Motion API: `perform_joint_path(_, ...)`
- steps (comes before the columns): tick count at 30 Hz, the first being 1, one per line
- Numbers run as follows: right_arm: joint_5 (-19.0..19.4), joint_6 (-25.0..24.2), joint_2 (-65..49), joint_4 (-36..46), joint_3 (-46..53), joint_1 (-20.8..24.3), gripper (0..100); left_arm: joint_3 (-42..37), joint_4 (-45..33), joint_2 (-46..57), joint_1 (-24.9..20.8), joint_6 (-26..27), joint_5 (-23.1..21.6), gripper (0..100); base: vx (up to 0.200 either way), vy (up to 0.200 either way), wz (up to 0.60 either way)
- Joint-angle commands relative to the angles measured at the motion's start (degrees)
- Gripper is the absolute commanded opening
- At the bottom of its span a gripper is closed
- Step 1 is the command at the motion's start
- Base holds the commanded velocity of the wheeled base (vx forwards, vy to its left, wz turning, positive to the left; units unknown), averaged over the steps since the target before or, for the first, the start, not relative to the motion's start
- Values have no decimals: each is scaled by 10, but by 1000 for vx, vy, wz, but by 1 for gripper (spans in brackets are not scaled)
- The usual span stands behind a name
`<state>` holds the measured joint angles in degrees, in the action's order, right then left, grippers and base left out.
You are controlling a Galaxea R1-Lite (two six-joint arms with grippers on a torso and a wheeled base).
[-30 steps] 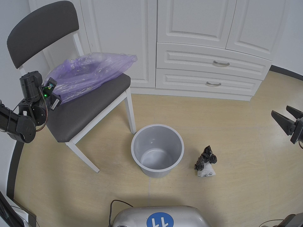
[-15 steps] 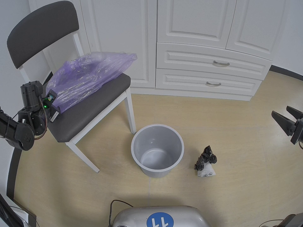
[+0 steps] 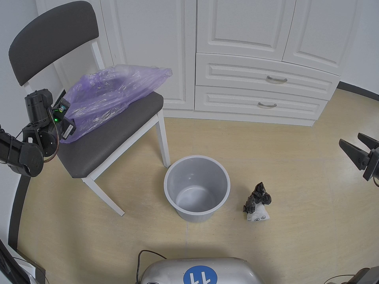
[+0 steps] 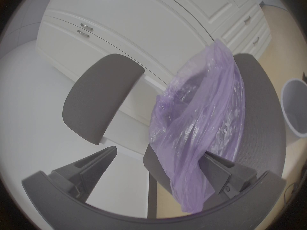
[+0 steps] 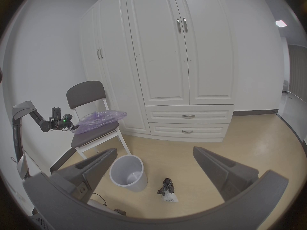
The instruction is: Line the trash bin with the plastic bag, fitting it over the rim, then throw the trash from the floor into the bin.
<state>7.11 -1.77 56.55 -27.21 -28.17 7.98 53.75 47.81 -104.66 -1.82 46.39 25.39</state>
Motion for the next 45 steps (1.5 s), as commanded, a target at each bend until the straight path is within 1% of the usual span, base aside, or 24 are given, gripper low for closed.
perform_joint_path(1, 0, 0, 0, 0, 0, 0, 100, 30, 1, -9, -13, -15, -1, 100, 0, 0, 0)
perform_joint_path(5, 0, 0, 0, 0, 0, 0, 100, 35, 2, -29, -19, -24, 2, 100, 0, 0, 0)
perform_joint_path(15, 0, 0, -4, 0, 0, 0, 100, 49, 3, -47, -21, -20, 10, 100, 0, 0, 0)
perform_joint_path(25, 0, 0, -1, 0, 0, 0, 100, 57, 5, -59, -18, -16, 48, 100, 0, 0, 0)
perform_joint_path(31, 0, -1, 1, 0, -1, 0, 100, 80, 6, -75, -19, -16, 70, 100, 0, 0, 0)
perform_joint_path(35, 0, -1, 1, 0, -1, 0, 100, 91, 29, -85, -21, -12, 84, 100, 0, 0, 0)
perform_joint_path(39, 0, -1, 2, 0, -1, 0, 100, 98, 66, -98, -21, 6, 93, 100, 0, 0, 0)
perform_joint_path(45, 0, -1, 8, 0, -1, -3, 100, 98, 72, -102, -21, 6, 94, 100, 0, 0, 0)
